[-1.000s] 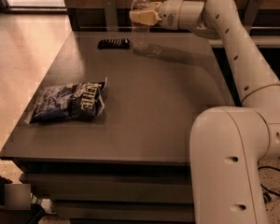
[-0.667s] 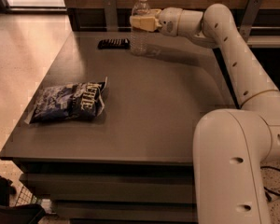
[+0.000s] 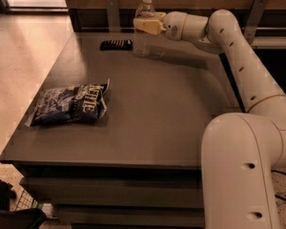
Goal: Move water bottle near rxbar chocolate
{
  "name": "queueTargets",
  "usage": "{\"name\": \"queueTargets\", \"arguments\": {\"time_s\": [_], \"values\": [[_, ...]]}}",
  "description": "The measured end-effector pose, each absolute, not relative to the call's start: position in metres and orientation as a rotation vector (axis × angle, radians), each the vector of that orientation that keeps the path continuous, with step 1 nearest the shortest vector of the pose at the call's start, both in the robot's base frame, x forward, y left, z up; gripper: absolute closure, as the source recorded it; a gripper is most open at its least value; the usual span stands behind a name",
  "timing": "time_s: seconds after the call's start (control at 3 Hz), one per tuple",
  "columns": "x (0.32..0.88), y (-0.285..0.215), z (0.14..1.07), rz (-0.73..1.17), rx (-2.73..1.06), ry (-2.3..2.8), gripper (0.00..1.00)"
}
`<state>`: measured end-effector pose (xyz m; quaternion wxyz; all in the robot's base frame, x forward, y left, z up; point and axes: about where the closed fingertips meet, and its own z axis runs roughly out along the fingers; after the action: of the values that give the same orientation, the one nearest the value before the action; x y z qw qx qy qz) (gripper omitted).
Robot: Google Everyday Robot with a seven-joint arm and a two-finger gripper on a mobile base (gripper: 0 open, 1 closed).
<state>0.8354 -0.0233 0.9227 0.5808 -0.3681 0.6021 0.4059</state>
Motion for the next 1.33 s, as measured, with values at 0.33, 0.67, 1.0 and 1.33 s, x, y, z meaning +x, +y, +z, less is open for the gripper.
{"name": "queueTargets", "arguments": {"time_s": [0.33, 0.67, 1.0, 1.33], "values": [[0.8353, -0.0232, 0.9231, 0.948, -0.86, 1.407, 1.0], [0.8341, -0.0204, 0.9216, 0.945, -0.879, 1.426, 1.0], [0.8337, -0.0197, 0.9214, 0.943, -0.886, 1.431, 1.0], [0.8333, -0.019, 0.9214, 0.942, -0.892, 1.437, 1.0]]}}
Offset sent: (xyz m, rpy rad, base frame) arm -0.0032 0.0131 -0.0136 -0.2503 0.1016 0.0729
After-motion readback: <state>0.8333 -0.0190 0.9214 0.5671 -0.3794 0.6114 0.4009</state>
